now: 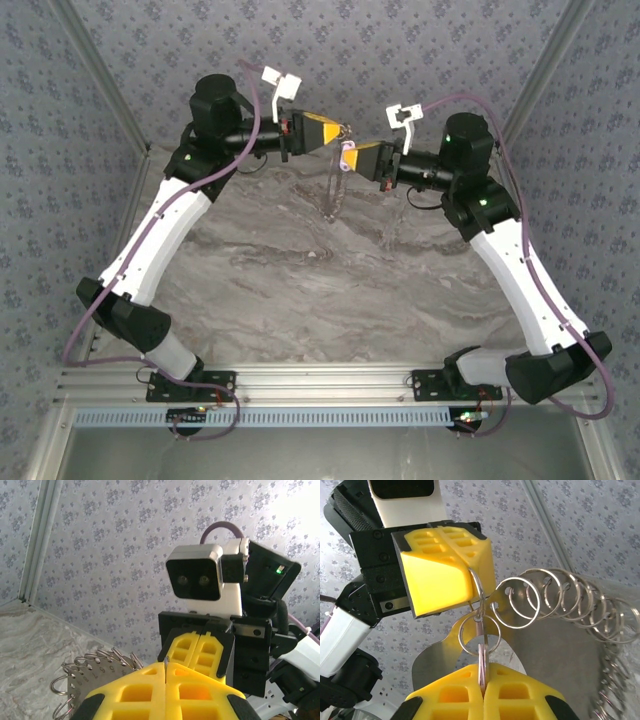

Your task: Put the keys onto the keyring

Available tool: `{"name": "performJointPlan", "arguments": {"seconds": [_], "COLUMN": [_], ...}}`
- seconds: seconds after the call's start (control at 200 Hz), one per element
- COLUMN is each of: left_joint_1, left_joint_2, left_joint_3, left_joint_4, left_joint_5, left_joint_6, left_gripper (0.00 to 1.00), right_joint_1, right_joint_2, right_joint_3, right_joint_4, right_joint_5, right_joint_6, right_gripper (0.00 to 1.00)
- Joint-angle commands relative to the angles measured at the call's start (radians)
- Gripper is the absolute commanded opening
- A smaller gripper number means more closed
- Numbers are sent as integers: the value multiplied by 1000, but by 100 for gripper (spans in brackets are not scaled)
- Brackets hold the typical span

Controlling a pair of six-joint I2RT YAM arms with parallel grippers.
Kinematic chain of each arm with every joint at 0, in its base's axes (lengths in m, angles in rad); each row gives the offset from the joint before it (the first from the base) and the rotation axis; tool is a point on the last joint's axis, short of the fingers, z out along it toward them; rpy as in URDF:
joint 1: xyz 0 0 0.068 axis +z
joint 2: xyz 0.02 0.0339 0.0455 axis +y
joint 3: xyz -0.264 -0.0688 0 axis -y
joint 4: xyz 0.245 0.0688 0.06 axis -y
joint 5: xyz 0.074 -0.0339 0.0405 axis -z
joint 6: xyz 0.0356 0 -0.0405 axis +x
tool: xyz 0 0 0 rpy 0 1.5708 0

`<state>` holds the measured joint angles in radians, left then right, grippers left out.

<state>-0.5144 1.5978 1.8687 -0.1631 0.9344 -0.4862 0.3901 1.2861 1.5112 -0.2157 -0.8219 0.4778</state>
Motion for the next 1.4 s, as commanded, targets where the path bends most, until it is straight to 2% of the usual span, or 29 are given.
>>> {"name": "performJointPlan", "arguments": {"seconds": [0.0, 0.375, 0.679, 1.039, 1.399], "left_joint_1": [17, -5, -17, -27, -26], "left_joint_2": [-51, -55, -51, -31, -31], "left_joint_3": [8, 3, -5, 11, 14], "left_joint_4": [25, -32, -41, -43, -55], "left_joint_5": [-44, -31, -14, -9, -55], "left_joint_6": [50, 101, 110, 111, 124], "left_gripper": [0, 0, 0, 0, 0], "right_joint_1": [-11, -18, -49, -28, 2], "right_joint_2": [-13, 91, 135, 150, 115], "right_joint_3": [53, 264, 358, 365, 259], "right_joint_4": [-100, -325, -352, -347, -321], "right_joint_5": [-9, -31, -41, -42, -15], "right_joint_6": [-34, -158, -171, -170, -155], "right_gripper": [0, 0, 0, 0, 0]}}
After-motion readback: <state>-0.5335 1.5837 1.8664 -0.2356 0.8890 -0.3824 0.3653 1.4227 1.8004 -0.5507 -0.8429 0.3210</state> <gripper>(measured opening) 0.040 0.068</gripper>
